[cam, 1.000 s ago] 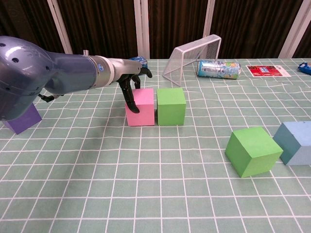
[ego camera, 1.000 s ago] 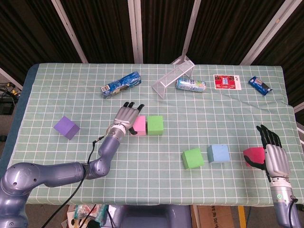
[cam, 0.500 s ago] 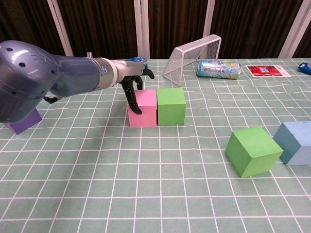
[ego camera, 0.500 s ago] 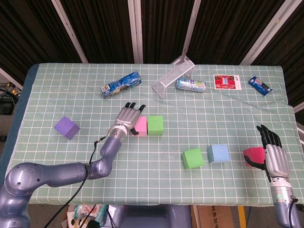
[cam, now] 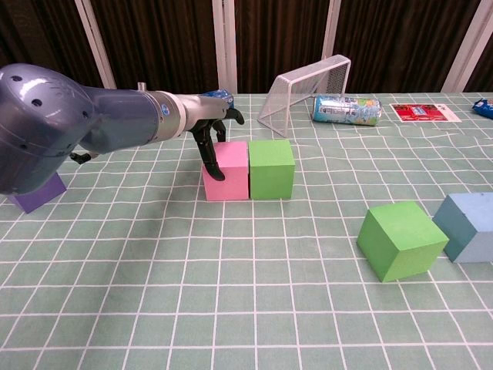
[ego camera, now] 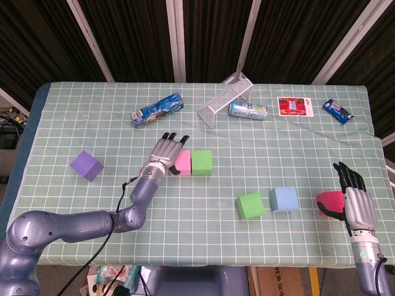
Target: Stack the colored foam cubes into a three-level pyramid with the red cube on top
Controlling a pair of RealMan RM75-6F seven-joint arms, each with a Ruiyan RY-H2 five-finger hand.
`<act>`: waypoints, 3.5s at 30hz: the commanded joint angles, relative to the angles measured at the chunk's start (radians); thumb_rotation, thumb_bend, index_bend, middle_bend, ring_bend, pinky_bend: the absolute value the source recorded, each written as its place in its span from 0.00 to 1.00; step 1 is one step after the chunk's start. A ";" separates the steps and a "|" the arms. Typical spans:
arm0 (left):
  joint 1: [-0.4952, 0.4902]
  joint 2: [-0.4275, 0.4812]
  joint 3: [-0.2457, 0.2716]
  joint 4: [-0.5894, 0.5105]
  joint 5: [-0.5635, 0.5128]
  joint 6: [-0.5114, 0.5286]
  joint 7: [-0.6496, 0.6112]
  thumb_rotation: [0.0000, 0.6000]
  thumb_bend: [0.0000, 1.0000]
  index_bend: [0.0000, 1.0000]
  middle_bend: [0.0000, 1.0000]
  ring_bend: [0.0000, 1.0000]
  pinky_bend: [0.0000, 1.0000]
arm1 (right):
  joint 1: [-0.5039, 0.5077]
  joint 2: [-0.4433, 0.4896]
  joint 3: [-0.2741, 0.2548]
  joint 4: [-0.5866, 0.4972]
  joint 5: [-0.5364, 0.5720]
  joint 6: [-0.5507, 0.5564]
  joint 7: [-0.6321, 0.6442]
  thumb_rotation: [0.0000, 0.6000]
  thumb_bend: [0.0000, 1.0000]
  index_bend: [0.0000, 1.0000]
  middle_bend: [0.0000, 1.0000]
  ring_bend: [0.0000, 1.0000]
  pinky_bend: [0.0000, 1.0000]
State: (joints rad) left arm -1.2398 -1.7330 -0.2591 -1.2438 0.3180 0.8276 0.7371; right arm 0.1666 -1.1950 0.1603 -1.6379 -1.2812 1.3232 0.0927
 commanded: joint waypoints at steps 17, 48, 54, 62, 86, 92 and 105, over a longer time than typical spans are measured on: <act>-0.014 -0.012 0.011 0.013 -0.025 -0.007 0.008 1.00 0.26 0.00 0.24 0.05 0.04 | -0.002 -0.001 0.001 0.002 -0.004 0.006 0.002 1.00 0.24 0.00 0.00 0.00 0.00; 0.006 0.123 0.048 -0.125 -0.084 0.036 0.033 1.00 0.11 0.00 0.05 0.01 0.04 | -0.003 -0.003 -0.001 0.001 -0.008 0.010 -0.001 1.00 0.24 0.00 0.00 0.00 0.00; 0.003 0.129 0.053 -0.109 -0.076 0.040 0.034 1.00 0.11 0.00 0.05 0.01 0.04 | -0.003 -0.004 0.000 0.000 -0.007 0.009 -0.003 1.00 0.24 0.00 0.00 0.00 0.00; -0.008 0.085 0.056 -0.046 -0.063 0.034 0.035 1.00 0.15 0.00 0.05 0.01 0.04 | -0.002 -0.004 0.002 0.000 -0.001 0.006 -0.002 1.00 0.24 0.00 0.00 0.00 0.00; -0.033 -0.029 0.053 0.126 -0.007 0.000 0.064 1.00 0.19 0.00 0.06 0.01 0.04 | 0.001 -0.001 0.007 0.000 0.013 -0.006 0.006 1.00 0.24 0.00 0.00 0.00 0.00; -0.039 -0.060 0.044 0.161 0.012 0.000 0.067 1.00 0.21 0.00 0.06 0.01 0.04 | 0.001 0.000 0.008 -0.001 0.017 -0.009 0.008 1.00 0.24 0.00 0.00 0.00 0.00; -0.035 -0.086 0.025 0.187 0.028 -0.008 0.075 1.00 0.21 0.00 0.06 0.01 0.04 | 0.001 0.002 0.006 -0.001 0.019 -0.011 0.007 1.00 0.24 0.00 0.00 0.00 0.00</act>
State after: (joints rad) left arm -1.2754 -1.8194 -0.2341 -1.0572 0.3457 0.8194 0.8120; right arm 0.1672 -1.1933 0.1667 -1.6393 -1.2626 1.3125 0.0993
